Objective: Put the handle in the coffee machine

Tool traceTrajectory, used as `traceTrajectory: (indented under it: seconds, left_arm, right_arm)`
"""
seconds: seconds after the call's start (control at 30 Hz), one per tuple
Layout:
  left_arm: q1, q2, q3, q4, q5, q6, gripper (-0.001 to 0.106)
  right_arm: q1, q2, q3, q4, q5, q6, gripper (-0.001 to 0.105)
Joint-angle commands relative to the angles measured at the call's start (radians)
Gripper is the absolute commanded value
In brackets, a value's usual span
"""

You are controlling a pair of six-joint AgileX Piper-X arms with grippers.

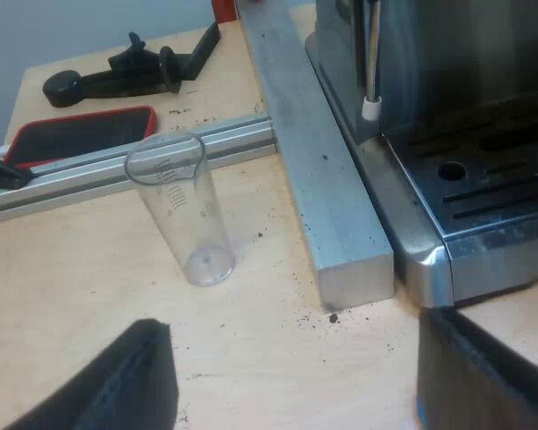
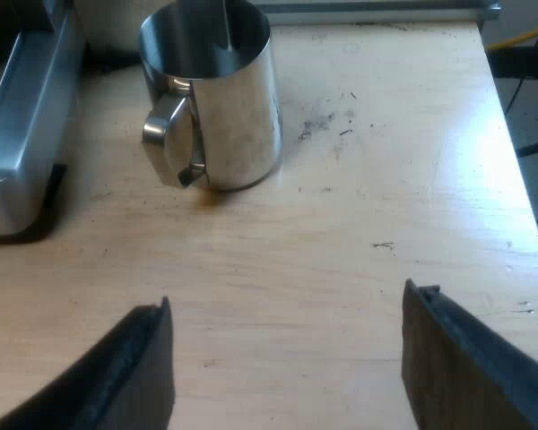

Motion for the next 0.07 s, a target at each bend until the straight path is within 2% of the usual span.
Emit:
traceTrajectory:
  seconds: [0.03, 0.07]
  left_arm:
    - [-0.004, -0.139, -0.004, -0.009, -0.01, -0.012, 0.059]
    - [-0.004, -0.139, -0.004, -0.009, -0.01, -0.012, 0.059]
  right_arm:
    - [-0.005, -0.041, -0.006, -0.004, -0.009, -0.003, 0.058]
    - [-0.005, -0.041, -0.006, -0.004, -0.009, -0.003, 0.058]
